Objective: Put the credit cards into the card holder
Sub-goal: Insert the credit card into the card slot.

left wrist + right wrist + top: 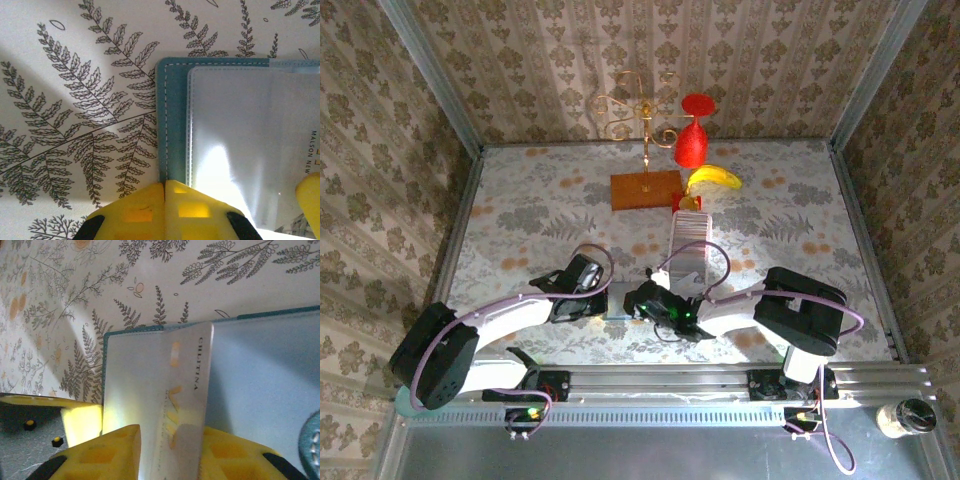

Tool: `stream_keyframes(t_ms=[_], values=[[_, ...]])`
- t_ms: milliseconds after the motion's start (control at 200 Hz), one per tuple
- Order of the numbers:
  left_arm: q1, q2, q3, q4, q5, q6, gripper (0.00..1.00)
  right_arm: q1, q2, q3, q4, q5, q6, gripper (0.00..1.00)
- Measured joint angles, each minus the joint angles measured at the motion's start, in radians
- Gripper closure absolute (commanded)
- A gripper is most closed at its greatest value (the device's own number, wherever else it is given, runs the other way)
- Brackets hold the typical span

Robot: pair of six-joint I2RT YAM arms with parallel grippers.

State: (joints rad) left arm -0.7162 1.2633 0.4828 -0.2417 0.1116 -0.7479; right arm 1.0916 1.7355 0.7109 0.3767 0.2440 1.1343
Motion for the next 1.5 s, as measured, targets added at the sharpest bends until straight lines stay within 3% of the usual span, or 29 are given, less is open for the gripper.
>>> stream_keyframes(t_ms=[295,610,910,1090,1395,1500], values=[[0.000,0.000,0.000,0.007,0.004,0.000,1.00,0.000,-0.042,0.041,-0.190,0.009,-0.051,0.58],[0.000,0.000,0.000,0.008,0.005,0.000,1.00,-0.001,-0.036,0.085,-0.276,0.011,-0.103,0.77],[0.000,0.001,0.000,0.010,0.006,0.000,1.00,-0.007,-0.012,0.124,-0.303,-0.013,-0.162,0.78],[0.000,0.001,0.000,0.011,0.007,0.000,1.00,-0.020,0.009,0.172,-0.328,-0.051,-0.197,0.86],[0.005,-0.004,-0.013,0.029,0.018,-0.001,1.00,-0.021,0.060,0.228,-0.345,-0.084,-0.196,0.87],[0.005,-0.015,-0.021,0.037,0.018,-0.002,0.99,-0.023,0.065,0.238,-0.359,-0.091,-0.196,0.82]])
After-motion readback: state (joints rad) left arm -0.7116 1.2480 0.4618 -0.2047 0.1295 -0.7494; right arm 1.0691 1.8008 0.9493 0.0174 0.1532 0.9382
